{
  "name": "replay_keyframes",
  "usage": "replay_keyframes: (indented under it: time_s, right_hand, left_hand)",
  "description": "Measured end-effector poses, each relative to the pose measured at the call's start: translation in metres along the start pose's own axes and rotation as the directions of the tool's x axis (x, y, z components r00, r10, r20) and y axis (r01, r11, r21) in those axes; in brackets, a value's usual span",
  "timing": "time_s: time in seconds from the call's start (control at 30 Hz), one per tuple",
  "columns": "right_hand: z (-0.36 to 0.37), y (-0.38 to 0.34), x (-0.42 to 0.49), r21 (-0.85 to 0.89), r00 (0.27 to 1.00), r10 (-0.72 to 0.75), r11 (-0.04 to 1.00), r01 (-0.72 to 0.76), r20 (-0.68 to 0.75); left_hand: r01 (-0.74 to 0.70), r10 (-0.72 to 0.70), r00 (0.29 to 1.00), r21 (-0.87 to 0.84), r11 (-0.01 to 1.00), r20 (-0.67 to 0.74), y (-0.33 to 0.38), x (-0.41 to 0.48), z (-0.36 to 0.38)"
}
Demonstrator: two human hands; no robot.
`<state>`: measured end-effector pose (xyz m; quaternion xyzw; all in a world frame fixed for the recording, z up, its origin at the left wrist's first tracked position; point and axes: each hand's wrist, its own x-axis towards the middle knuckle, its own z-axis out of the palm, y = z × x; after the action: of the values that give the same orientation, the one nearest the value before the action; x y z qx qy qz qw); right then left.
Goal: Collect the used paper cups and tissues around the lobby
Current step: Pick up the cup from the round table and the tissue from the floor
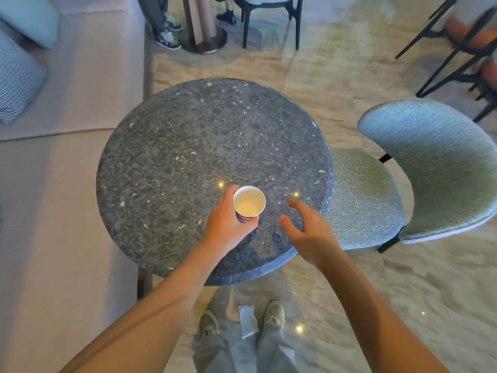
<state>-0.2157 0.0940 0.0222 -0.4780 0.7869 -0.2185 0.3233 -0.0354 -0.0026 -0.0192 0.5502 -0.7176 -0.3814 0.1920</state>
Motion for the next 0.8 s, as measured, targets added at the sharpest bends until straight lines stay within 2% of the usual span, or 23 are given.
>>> replay_keyframes:
  time_s: [0.23,0.43,0.63,0.8]
  right_hand:
    - [-0.047,-0.061,-0.004,0.023,0.975,-0.207,0.978,0.209,-0.08]
    - [-0.092,-0.122,-0.019,0.047,0.9,-0.408,0.907,0.419,-0.154]
    - [-0.094,-0.139,-0.048,0.037,0.859,-0.495,0.863,0.504,-0.131]
    - [-0.089,-0.14,-0.097,0.03,0.832,-0.522,0.844,0.536,-0.187]
  left_hand:
    - [-0.081,0.06,0.988,-0.143,0.986,-0.142,0.054,-0.019,-0.072]
    - [-0.158,0.091,0.94,-0.184,0.97,-0.328,0.111,-0.047,-0.138]
    - [-0.187,0.095,0.9,-0.18,0.966,-0.425,0.121,-0.101,-0.16]
    - [-0.236,0.145,0.896,-0.174,0.956,-0.42,0.12,-0.144,-0.174]
